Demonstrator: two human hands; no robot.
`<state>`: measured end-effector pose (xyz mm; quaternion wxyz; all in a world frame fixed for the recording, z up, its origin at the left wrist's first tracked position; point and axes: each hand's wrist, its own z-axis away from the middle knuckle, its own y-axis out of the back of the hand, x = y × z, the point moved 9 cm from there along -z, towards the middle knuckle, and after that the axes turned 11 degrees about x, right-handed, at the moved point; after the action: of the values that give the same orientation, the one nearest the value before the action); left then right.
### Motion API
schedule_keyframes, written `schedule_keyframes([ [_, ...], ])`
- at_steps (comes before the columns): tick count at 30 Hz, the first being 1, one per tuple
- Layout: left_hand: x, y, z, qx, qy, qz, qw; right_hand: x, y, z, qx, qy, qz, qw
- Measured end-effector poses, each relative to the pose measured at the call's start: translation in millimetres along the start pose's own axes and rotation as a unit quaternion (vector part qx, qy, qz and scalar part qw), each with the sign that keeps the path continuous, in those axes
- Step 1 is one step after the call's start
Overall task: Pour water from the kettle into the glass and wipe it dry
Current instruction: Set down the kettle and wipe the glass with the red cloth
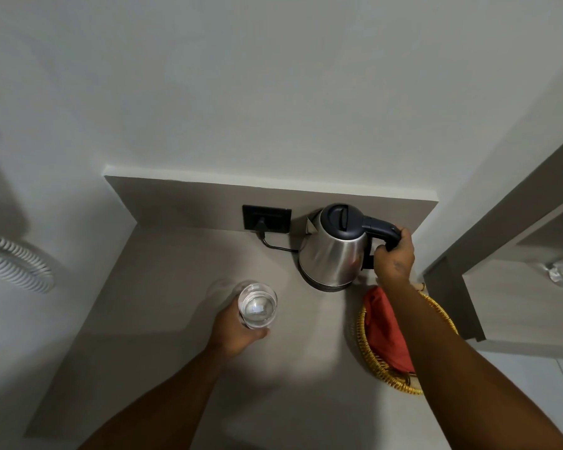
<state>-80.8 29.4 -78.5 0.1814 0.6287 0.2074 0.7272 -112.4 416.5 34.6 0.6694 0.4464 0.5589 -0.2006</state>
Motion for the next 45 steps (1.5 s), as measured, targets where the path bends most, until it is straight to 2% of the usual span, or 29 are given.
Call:
schedule_keyframes([
  [2, 4.7, 2.0, 0.8, 0.005, -0.016, 0.011, 1.000, 1.2, 11.1, 11.8, -0.012, 0.020, 0.003, 1.000],
  [5, 10.2, 3.5, 1.3, -0.017, -0.058, 0.008, 0.998, 20.6, 43.7, 44.0, 0.015, 0.062, 0.026, 0.998],
  [7, 17.8, 11.6, 1.9, -0.032, -0.110, -0.013, 0.993, 45.0, 64.9, 69.8, 0.030, 0.092, 0.128, 0.987],
  [9, 24.9, 19.7, 0.9, -0.036, -0.186, -0.092, 0.978, 70.7, 71.8, 87.3, 0.009, 0.103, 0.252, 0.962],
  [11, 22.4, 18.3, 1.1, -0.052, -0.239, -0.201, 0.949, 92.4, 66.2, 94.7, -0.045, 0.081, 0.323, 0.942],
  [16, 5.3, 3.1, 5.8, -0.052, -0.280, -0.329, 0.900, 104.0, 39.0, 87.2, -0.123, 0.073, 0.417, 0.898],
  [28, -11.0, -3.9, 2.2, -0.056, -0.253, -0.387, 0.885, 121.5, 42.3, 73.9, -0.074, 0.029, 0.379, 0.922],
  [31, -10.1, -4.5, 2.6, -0.059, -0.255, -0.391, 0.882, 104.3, 60.9, 68.6, 0.006, 0.019, 0.292, 0.956],
  [34, -8.9, -4.6, 4.2, -0.063, -0.254, -0.391, 0.882, 63.4, 64.8, 96.6, 0.075, 0.104, 0.220, 0.967],
  [37, -8.8, -3.2, 5.8, -0.057, -0.257, -0.395, 0.880, 34.2, 26.7, 149.5, 0.005, 0.203, 0.222, 0.954],
  [41, -8.4, -4.1, 4.9, -0.062, -0.251, -0.393, 0.882, 31.2, -27.8, 198.1, -0.100, 0.249, 0.278, 0.922],
  [43, -9.2, -3.8, 3.8, -0.069, -0.241, -0.387, 0.887, 47.2, -49.1, 209.9, -0.154, 0.258, 0.339, 0.891],
  [45, -4.3, -3.7, 1.8, -0.078, -0.213, -0.344, 0.911, 64.5, -58.6, 212.0, -0.182, 0.274, 0.396, 0.857],
])
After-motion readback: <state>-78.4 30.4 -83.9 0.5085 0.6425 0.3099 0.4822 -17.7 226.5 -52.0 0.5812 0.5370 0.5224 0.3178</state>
